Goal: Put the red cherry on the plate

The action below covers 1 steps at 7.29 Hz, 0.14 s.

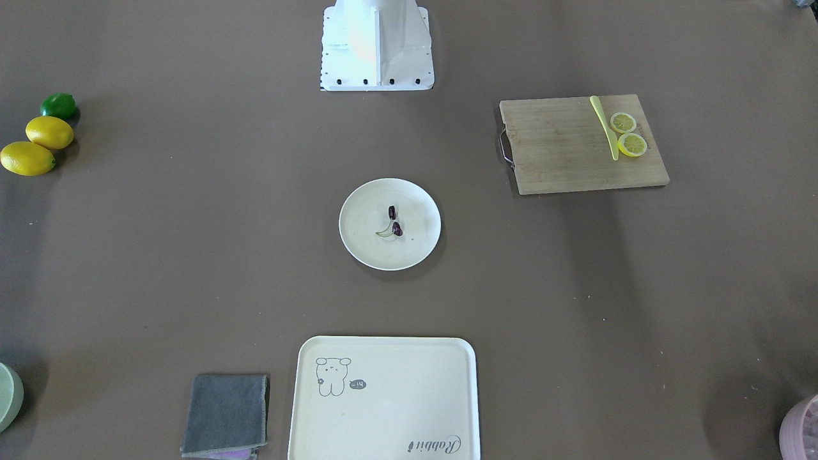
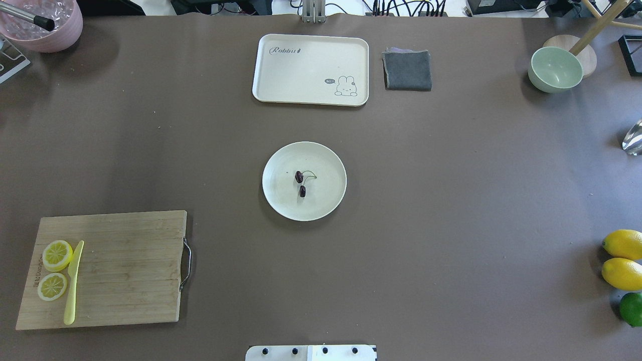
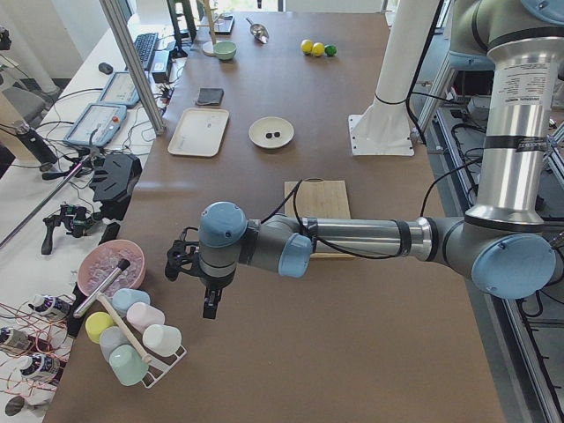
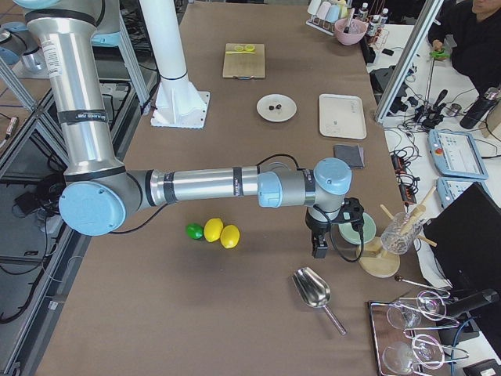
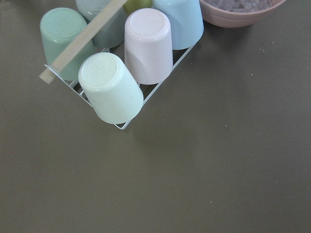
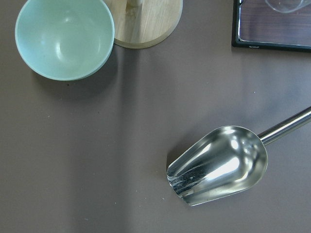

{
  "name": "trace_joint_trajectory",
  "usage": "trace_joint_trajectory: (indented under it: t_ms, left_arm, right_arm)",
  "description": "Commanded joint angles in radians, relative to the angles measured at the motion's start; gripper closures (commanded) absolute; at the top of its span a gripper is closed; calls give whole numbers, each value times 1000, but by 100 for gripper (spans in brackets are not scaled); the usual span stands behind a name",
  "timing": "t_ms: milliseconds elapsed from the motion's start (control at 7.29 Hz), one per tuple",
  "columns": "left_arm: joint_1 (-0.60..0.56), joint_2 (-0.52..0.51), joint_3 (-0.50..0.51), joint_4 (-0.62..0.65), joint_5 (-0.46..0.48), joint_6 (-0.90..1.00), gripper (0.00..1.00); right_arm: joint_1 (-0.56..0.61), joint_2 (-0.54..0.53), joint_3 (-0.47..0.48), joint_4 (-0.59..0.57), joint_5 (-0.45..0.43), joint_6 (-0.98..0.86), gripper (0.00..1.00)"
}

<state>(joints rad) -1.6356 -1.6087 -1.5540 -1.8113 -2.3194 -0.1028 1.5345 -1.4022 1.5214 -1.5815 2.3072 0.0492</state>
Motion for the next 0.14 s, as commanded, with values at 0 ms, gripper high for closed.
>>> trace_joint_trajectory:
  t_ms: [0]
  left_arm:
    - [0, -4, -1, 0, 0, 0, 2]
  right_arm:
    - [-1, 3, 3, 2, -2, -2, 0]
